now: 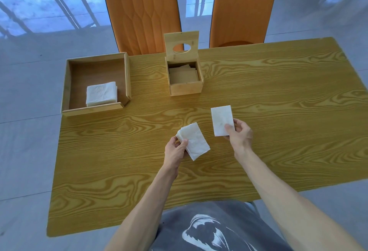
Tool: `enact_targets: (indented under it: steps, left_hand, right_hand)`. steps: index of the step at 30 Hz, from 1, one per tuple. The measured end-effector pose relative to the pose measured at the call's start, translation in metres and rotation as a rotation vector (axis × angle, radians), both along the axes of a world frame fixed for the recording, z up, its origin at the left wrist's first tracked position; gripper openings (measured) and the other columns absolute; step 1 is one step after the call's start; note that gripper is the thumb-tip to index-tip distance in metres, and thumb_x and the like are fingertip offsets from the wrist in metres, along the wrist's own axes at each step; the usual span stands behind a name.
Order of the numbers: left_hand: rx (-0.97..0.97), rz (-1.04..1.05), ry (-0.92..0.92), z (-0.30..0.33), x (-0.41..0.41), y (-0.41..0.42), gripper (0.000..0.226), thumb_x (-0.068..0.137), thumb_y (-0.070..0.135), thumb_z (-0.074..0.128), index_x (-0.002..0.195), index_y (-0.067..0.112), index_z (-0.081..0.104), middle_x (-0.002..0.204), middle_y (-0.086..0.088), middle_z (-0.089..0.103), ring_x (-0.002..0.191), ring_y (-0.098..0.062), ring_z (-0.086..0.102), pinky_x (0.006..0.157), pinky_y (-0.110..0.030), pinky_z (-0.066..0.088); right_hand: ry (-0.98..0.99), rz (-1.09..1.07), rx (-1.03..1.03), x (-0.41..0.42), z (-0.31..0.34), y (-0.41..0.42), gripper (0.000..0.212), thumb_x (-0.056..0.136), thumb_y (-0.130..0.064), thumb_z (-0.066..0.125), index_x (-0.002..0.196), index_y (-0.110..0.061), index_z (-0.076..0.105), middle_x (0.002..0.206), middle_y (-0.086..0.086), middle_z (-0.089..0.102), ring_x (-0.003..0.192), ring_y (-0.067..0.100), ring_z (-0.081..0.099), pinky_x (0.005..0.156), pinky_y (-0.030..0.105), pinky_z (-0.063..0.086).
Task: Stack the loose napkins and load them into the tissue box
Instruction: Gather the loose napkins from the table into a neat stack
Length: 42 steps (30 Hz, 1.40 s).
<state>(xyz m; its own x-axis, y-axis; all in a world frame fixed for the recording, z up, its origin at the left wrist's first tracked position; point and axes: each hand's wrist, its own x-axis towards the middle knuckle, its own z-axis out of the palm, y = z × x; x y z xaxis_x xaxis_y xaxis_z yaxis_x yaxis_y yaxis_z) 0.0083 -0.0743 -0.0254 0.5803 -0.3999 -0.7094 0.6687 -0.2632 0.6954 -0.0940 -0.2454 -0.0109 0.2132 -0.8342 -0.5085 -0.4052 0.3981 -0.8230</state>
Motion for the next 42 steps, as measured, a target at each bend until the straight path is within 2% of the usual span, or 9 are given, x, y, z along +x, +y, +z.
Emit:
enact_targets:
  steps: [5,12,18,21,27,31,35,39,42]
  left_hand:
    - [-0.003,-0.005,0.010,-0.003,0.000,0.000,0.014,0.097,0.015,0.059,0.110,0.018,0.063,0.107,-0.010,0.073,0.099,-0.031,0.072,0.088,-0.042,0.059]
    - [-0.026,-0.020,0.039,-0.003,0.000,0.003,0.021,0.096,0.017,0.060,0.117,0.016,0.064,0.108,-0.009,0.075,0.101,-0.028,0.071,0.093,-0.045,0.056]
    - [-0.108,0.046,0.147,-0.001,0.001,0.010,0.025,0.102,0.025,0.051,0.114,0.007,0.063,0.112,-0.019,0.072,0.093,-0.028,0.071,0.074,-0.039,0.058]
    - [-0.113,0.053,0.153,0.001,0.002,0.009,0.034,0.094,0.036,0.063,0.115,0.010,0.063,0.108,-0.015,0.074,0.096,-0.030,0.072,0.076,-0.041,0.060]
    - [-0.145,0.042,0.112,0.006,0.011,0.008,0.030,0.086,0.008,0.074,0.115,0.006,0.064,0.108,-0.017,0.072,0.095,-0.027,0.071,0.077,-0.037,0.061]
    - [-0.282,0.074,0.178,0.014,0.022,0.012,0.037,0.086,-0.002,0.070,0.121,0.000,0.060,0.109,-0.017,0.068,0.100,-0.028,0.068,0.080,-0.035,0.061]
    - [-0.365,0.020,0.225,0.015,0.026,0.018,0.039,0.087,-0.006,0.066,0.124,0.005,0.058,0.103,-0.011,0.070,0.096,-0.022,0.069,0.085,-0.032,0.059]
    - [-0.252,-0.162,-0.004,0.015,0.028,0.028,0.028,0.084,0.001,0.073,0.107,0.013,0.066,0.093,-0.003,0.072,0.088,-0.017,0.066,0.081,-0.023,0.055]
    - [-0.010,-0.260,-0.318,0.010,0.034,0.035,0.026,0.080,0.014,0.080,0.100,0.026,0.069,0.101,0.001,0.073,0.093,-0.011,0.065,0.080,-0.019,0.052]
  right_hand:
    - [-0.230,0.064,0.262,-0.007,0.002,0.016,0.030,0.092,-0.007,0.068,0.120,-0.006,0.062,0.108,0.009,0.071,0.093,0.022,0.071,0.066,0.029,0.063]
    - [-0.205,0.287,0.308,0.003,-0.003,0.045,0.028,0.092,-0.011,0.069,0.118,-0.008,0.063,0.099,0.009,0.074,0.084,0.019,0.072,0.058,0.026,0.059]
    - [0.004,0.501,0.142,0.004,-0.007,0.052,0.022,0.095,-0.018,0.065,0.116,-0.014,0.065,0.095,0.001,0.074,0.081,0.013,0.069,0.061,0.027,0.055]
    - [0.069,0.604,0.028,0.004,-0.010,0.051,0.018,0.094,-0.024,0.066,0.111,-0.021,0.069,0.096,0.001,0.075,0.083,0.017,0.070,0.060,0.028,0.055]
    - [0.207,0.594,-0.262,0.004,-0.005,0.045,0.047,0.079,-0.047,0.078,0.119,-0.026,0.064,0.105,-0.006,0.065,0.095,0.012,0.062,0.079,0.022,0.048]
    - [0.048,0.568,0.024,0.003,0.000,0.034,0.068,0.072,-0.056,0.080,0.129,-0.028,0.058,0.115,-0.007,0.066,0.098,0.010,0.062,0.076,0.022,0.047]
    - [-0.117,0.689,0.240,0.004,0.004,0.030,0.052,0.075,-0.037,0.084,0.122,-0.025,0.067,0.095,-0.006,0.075,0.067,0.001,0.059,0.048,0.019,0.039]
    - [-0.199,0.621,0.139,0.008,0.007,0.034,0.028,0.079,-0.007,0.082,0.104,-0.005,0.069,0.077,-0.005,0.069,0.052,-0.004,0.057,0.050,0.010,0.043]
    - [-0.130,0.678,-0.066,0.009,0.001,0.035,0.024,0.075,-0.010,0.085,0.094,-0.012,0.071,0.082,-0.002,0.073,0.061,0.001,0.061,0.064,0.020,0.052]
